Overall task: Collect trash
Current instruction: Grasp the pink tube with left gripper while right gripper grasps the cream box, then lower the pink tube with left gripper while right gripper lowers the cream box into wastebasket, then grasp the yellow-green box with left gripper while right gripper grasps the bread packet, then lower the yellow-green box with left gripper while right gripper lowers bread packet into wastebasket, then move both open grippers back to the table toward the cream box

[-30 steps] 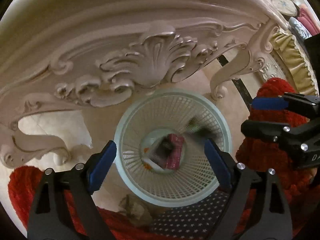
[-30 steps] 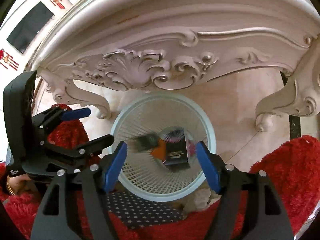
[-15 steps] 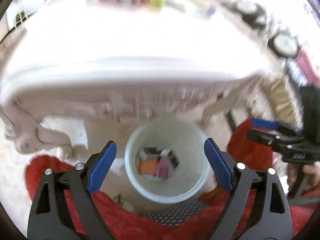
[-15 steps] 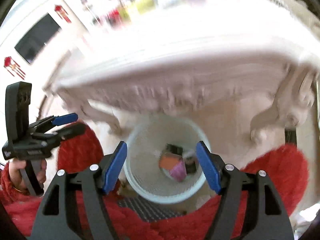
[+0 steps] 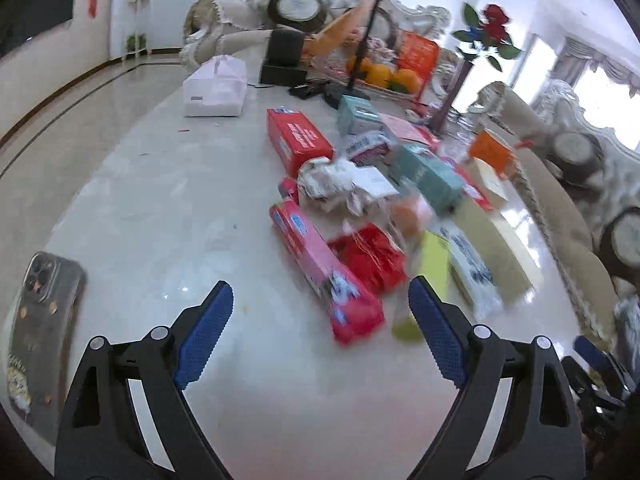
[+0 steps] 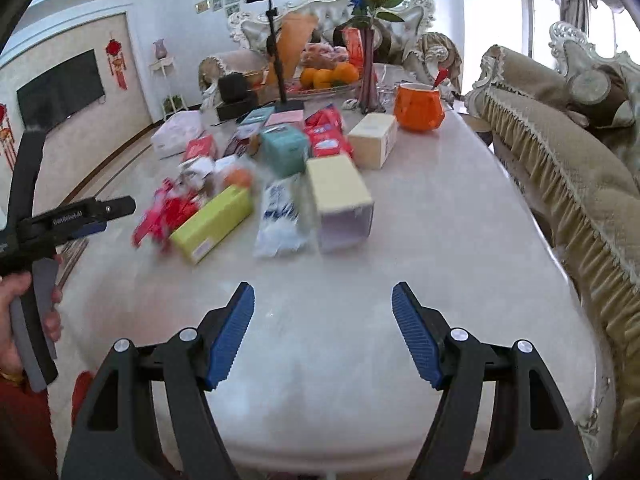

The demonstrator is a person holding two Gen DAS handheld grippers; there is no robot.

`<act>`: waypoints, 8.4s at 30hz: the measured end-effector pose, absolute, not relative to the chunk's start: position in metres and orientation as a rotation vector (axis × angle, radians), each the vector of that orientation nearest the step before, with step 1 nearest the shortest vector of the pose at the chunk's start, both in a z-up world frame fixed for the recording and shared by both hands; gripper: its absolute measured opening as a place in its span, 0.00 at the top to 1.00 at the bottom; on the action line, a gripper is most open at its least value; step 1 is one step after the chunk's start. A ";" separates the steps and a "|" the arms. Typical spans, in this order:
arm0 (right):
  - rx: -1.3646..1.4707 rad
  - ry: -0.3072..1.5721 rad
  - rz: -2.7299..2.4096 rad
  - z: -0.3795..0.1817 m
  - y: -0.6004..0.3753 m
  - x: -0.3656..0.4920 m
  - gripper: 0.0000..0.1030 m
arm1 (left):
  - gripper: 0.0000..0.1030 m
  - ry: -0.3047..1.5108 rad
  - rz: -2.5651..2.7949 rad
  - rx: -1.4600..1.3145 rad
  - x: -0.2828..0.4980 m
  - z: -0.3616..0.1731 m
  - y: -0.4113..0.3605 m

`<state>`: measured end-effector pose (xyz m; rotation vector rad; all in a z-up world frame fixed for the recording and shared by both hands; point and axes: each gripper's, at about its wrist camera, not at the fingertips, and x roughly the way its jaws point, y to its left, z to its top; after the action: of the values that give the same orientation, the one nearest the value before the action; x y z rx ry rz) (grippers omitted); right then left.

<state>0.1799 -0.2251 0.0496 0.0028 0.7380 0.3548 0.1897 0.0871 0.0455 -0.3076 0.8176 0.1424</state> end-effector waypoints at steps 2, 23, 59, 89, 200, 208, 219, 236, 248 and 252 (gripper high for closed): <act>0.001 0.741 0.345 0.048 -0.222 0.195 0.34 | 0.16 0.853 0.164 -0.317 0.202 0.036 0.089; -0.126 0.817 0.340 0.031 -0.205 0.285 0.33 | 0.16 0.989 0.310 -0.176 0.249 0.013 0.114; 0.317 0.690 0.594 0.075 -0.259 0.124 0.55 | 0.72 0.663 -0.094 -0.283 0.096 0.093 0.085; -0.003 1.157 0.514 -0.109 -0.201 0.022 0.27 | 0.22 1.155 -0.290 -0.054 0.004 -0.125 -0.019; -0.036 1.101 0.441 -0.109 -0.205 0.004 0.30 | 0.25 1.140 -0.286 -0.022 -0.019 -0.139 -0.018; -0.047 1.135 0.429 -0.122 -0.205 0.011 0.30 | 0.25 1.162 -0.261 -0.032 -0.004 -0.154 -0.015; 0.056 1.122 0.543 -0.079 -0.223 -0.005 0.30 | 0.25 1.102 -0.324 0.040 -0.023 -0.098 -0.009; -0.058 0.656 0.491 0.069 -0.222 0.189 0.30 | 0.25 0.745 -0.059 -0.046 0.187 0.054 0.038; 0.030 0.767 0.313 0.049 -0.215 0.366 0.30 | 0.25 0.851 0.063 -0.107 0.274 0.016 0.050; -0.001 0.792 0.182 0.046 -0.195 0.403 0.30 | 0.25 0.865 0.066 -0.129 0.283 0.014 0.051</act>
<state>0.4033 -0.1952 0.0461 -0.0005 0.7918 0.1825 0.2834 0.0509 0.0138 -0.1294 0.8653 0.0661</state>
